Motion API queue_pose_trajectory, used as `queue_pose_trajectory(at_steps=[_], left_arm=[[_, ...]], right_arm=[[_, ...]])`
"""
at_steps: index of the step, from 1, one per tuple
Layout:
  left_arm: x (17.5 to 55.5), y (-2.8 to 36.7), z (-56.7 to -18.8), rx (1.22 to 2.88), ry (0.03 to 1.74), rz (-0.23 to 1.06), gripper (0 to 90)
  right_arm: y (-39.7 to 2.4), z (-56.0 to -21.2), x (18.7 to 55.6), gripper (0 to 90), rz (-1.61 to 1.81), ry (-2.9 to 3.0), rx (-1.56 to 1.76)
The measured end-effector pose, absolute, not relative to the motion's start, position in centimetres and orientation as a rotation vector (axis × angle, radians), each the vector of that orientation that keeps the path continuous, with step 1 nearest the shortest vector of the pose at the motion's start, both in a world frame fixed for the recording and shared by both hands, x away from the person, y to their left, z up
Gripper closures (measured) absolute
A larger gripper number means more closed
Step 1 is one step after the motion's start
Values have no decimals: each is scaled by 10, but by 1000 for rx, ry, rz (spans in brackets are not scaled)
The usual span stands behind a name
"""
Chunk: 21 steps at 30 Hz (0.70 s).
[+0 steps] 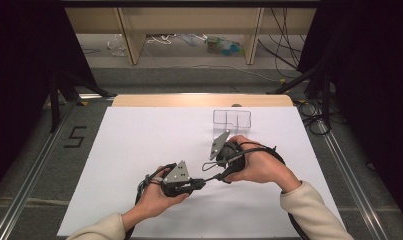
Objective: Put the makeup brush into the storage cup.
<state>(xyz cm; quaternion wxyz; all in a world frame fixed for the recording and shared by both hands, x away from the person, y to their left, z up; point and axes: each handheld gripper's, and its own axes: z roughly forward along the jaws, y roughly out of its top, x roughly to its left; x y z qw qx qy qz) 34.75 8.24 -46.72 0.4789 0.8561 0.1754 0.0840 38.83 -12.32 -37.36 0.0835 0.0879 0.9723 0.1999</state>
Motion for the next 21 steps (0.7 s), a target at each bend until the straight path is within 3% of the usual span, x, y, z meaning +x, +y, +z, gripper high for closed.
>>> queue_pose_trajectory(at_steps=[21], left_arm=[[348,89,-464,1975,555,260,850]], right_arm=[[-156,-380,379,367,1231,2498,442]])
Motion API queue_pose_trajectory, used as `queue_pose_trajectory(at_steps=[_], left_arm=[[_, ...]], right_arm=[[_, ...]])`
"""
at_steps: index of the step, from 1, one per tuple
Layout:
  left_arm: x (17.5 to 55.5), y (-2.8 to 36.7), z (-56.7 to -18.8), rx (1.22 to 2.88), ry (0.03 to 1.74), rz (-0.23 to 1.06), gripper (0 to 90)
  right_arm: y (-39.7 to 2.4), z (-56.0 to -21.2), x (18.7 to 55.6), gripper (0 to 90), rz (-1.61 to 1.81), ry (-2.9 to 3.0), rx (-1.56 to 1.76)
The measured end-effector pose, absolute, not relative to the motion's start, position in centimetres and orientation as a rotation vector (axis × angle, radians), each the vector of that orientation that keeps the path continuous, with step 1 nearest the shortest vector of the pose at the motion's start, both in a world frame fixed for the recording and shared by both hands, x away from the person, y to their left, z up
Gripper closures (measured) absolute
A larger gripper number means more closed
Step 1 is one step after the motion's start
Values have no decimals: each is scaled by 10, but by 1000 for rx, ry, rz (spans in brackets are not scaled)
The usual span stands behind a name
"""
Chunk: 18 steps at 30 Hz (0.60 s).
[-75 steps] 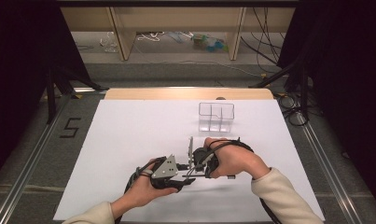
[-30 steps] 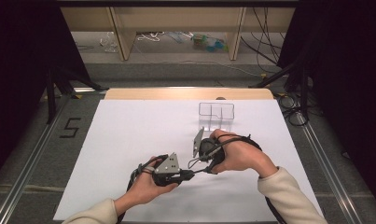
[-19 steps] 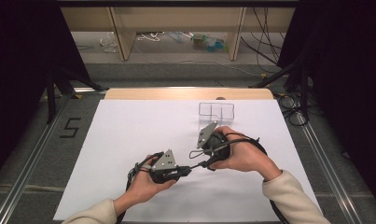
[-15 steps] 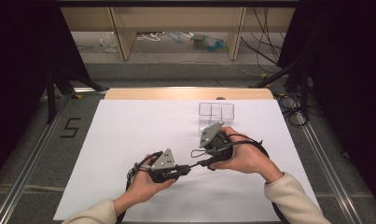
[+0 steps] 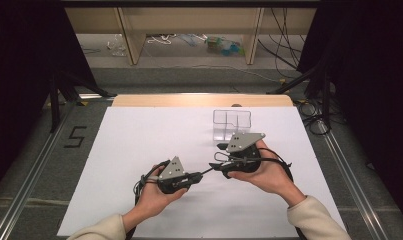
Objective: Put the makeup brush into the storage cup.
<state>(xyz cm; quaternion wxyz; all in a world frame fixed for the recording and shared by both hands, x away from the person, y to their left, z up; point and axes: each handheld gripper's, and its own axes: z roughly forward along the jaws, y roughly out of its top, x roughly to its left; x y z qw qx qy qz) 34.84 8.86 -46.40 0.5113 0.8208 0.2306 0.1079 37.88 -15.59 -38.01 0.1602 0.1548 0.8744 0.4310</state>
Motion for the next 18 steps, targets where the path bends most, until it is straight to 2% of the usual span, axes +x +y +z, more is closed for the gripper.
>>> queue_pose_trajectory(at_steps=[18], left_arm=[[350,95,-459,1883,608,316,850]], right_arm=[[-174,-402,353,366,1557,2240,695]])
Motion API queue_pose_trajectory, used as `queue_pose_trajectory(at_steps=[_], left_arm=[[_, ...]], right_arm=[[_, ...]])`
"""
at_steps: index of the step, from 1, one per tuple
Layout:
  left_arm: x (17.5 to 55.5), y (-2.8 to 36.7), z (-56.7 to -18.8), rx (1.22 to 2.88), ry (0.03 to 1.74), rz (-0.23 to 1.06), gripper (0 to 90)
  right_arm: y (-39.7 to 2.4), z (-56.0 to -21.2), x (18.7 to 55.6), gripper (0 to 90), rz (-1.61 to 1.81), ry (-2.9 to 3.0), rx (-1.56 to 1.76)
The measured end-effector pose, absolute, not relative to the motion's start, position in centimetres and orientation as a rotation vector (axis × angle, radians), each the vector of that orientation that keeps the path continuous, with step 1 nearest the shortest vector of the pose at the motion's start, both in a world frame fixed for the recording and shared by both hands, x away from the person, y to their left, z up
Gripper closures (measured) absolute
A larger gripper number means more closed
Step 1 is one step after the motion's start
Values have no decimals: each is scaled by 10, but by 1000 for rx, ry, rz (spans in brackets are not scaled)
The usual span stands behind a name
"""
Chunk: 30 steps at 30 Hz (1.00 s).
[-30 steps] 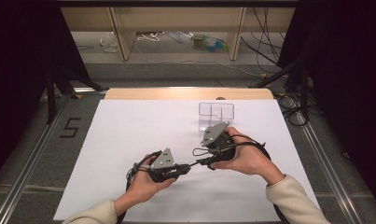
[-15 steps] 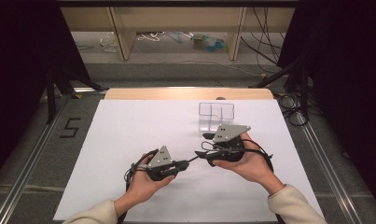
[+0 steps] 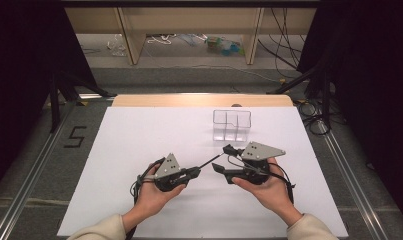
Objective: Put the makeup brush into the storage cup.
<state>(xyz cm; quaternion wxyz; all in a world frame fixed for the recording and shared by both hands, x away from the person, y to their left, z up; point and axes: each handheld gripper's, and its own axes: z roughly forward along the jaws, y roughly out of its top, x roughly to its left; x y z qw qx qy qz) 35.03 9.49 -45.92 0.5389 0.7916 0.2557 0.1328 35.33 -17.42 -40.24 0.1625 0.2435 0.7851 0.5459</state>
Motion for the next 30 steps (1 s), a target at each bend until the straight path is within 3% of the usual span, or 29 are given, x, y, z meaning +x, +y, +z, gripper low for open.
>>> queue_pose_trajectory(at_steps=[16,30], left_arm=[[349,100,-451,1796,618,405,849],[347,100,-449,1776,607,416,849]], right_arm=[[-180,-418,349,368,1791,2153,959],[-177,-427,352,357,1780,2175,1016]])
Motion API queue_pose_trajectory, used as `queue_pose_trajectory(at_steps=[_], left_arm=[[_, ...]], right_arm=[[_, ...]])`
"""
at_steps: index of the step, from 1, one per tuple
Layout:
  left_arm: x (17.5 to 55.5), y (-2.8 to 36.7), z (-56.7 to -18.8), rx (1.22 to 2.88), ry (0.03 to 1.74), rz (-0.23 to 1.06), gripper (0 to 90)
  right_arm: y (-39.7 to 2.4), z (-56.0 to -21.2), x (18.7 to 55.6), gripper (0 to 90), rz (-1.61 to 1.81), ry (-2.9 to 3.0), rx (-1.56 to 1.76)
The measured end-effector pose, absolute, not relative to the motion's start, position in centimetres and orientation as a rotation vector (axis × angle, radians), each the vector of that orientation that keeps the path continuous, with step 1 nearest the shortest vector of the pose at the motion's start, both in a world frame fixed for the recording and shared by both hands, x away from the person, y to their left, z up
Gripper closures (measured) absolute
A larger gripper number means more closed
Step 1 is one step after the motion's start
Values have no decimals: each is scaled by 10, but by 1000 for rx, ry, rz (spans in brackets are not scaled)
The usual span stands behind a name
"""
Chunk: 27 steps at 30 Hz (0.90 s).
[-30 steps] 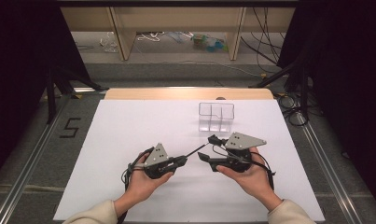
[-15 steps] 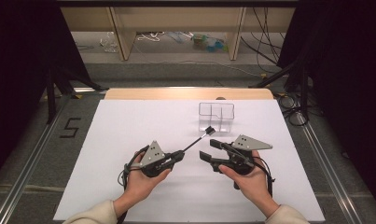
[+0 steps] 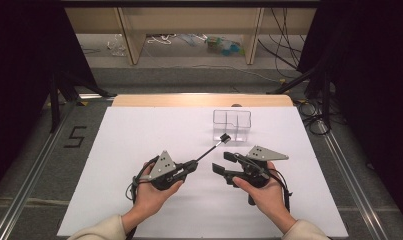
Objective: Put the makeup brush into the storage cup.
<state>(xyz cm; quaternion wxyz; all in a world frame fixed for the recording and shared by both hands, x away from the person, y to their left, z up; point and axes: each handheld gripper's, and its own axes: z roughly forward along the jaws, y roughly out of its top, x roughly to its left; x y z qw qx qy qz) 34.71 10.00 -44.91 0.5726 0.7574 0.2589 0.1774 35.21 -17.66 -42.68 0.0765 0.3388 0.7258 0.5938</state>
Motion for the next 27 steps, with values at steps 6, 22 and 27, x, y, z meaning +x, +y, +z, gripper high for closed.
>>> queue_pose_trajectory(at_steps=[6,22,27], left_arm=[[346,100,-448,1765,606,419,849],[346,99,-448,1756,583,424,849],[345,97,-448,1753,588,418,849]], right_arm=[[-177,-428,353,357,1794,2171,1029],[-174,-431,356,356,1843,2161,1088],[-171,-432,358,356,1851,2153,1093]])
